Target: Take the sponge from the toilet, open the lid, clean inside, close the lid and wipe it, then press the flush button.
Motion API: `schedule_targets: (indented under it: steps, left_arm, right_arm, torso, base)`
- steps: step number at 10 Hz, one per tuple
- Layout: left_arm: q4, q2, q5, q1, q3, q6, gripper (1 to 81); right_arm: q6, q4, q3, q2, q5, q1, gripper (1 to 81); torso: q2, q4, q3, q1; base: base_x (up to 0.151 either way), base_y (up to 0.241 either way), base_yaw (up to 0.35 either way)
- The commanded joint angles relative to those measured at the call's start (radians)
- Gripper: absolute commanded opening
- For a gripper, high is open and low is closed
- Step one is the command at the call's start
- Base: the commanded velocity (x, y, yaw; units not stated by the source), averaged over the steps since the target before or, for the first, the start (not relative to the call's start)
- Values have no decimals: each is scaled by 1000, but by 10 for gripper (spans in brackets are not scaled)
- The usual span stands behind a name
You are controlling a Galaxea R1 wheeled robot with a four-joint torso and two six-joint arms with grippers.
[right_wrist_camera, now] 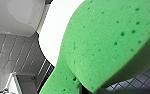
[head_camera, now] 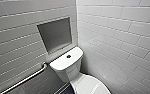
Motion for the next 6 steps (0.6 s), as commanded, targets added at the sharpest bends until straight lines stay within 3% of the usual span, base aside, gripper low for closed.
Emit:
schedule_targets:
  steps: [1, 4, 6]
  left_arm:
    - [1, -5, 99, 0, -1, 2, 811]
    - [4, 9, 86, 1, -1, 2, 811]
    - [4, 10, 79, 4, -1, 2, 811]
  right_arm:
    - [3, 43, -44, -22, -153, 212, 10]
    - [17, 46, -67, 26, -219, 326, 10]
    - [35, 46, -108, 49, -235, 381, 10]
  torso:
    - [0, 0, 0, 0]
    - [0, 0, 0, 0]
    - [0, 0, -74, 0]
  base:
    - [0, 0, 0]
    - [0, 0, 0]
    - [0, 0, 0]
